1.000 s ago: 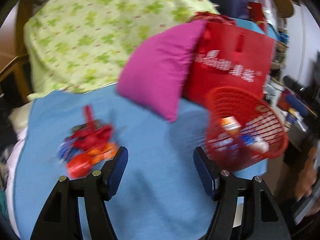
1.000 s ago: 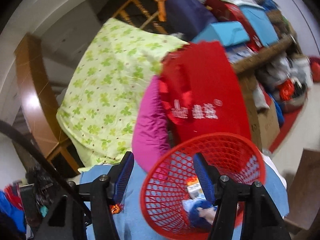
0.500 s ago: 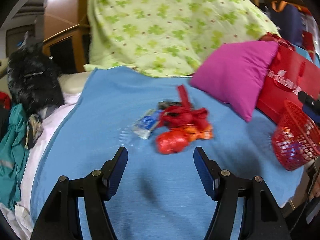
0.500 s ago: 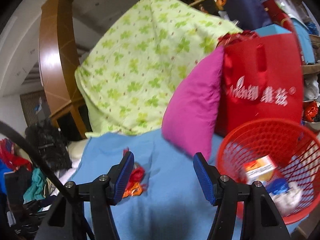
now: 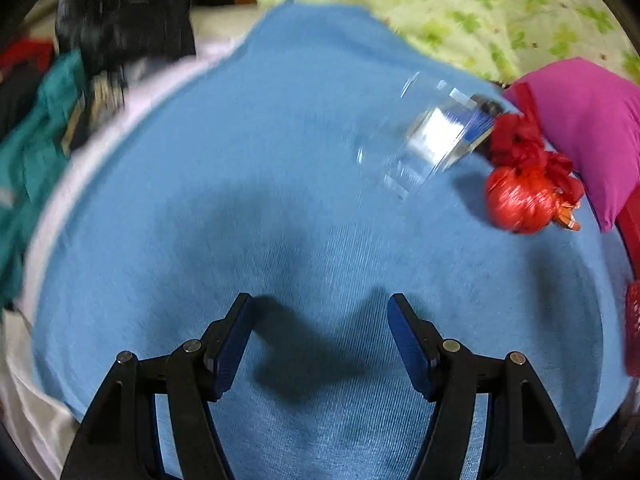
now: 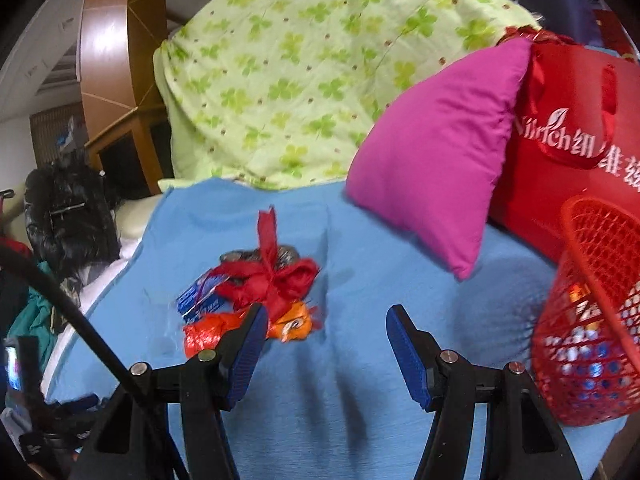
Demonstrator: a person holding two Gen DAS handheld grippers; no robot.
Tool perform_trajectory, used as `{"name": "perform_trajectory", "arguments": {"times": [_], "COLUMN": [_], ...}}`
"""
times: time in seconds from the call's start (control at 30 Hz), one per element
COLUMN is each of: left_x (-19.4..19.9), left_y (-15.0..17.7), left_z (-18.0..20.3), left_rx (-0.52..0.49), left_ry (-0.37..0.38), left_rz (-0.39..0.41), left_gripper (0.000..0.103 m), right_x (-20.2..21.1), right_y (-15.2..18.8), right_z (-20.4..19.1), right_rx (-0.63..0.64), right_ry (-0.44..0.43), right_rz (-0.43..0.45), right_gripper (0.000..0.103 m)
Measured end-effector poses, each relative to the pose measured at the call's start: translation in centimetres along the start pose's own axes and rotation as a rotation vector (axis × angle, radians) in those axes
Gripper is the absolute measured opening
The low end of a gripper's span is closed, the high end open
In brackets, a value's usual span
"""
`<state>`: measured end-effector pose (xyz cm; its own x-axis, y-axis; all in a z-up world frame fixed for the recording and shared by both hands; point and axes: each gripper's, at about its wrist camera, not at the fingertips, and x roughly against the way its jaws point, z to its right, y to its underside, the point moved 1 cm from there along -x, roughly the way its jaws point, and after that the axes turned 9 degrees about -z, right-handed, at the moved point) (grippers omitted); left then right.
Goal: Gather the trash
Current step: 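Move the left gripper to the clear plastic tray while the right gripper approaches the red bag bundle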
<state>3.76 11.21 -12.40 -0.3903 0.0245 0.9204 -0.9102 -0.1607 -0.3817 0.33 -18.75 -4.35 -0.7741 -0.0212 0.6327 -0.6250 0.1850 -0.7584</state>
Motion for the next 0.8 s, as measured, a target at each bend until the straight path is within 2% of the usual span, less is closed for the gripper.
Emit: {"name": "perform_trajectory", "arguments": {"times": [0.1, 0.17, 0.23, 0.37, 0.47, 0.6, 0.8], "left_x": [0.1, -0.2, -0.4, -0.9, -1.0, -1.1, -0.8], "left_y": [0.3, 0.5, 0.7, 1.0, 1.4, 1.7, 1.0], "left_z": [0.1, 0.0, -0.2, -1.1, -1.1, -1.1, -1.2], "left_rx": [-0.03, -0.024, -0.013, 0.039, 0.045, 0.063, 0.071], "left_ry": [-0.035, -0.034, -0.046, -0.045, -0.062, -0.071, -0.057], "left_rz": [0.021, 0.017, 0.019, 0.011, 0.026, 0.035, -0.016], "left_gripper": [0.071, 0.076, 0.088, 0.102, 0.103, 0.103, 0.103], "right_x": [-0.3, -0.2, -0.1, 0.8, 1.5, 1.8, -0.6], "right_y": [0.1, 0.2, 0.1, 0.1, -0.1, -0.3, -1.0], "right_z": [-0.9, -1.2, -1.2, -0.1, 1.4, 3.6, 4.8], "right_rx": [0.009, 0.009, -0.005, -0.045, -0.093, -0.151, -0.172], "right_ry": [-0.017, -0.033, -0.058, -0.091, -0.125, -0.212, -0.325], "right_rz": [-0.003, -0.002, -0.003, 0.001, -0.003, -0.054, -0.171], "right_gripper": [0.066, 0.066, 0.066, 0.066, 0.066, 0.066, 0.066]}}
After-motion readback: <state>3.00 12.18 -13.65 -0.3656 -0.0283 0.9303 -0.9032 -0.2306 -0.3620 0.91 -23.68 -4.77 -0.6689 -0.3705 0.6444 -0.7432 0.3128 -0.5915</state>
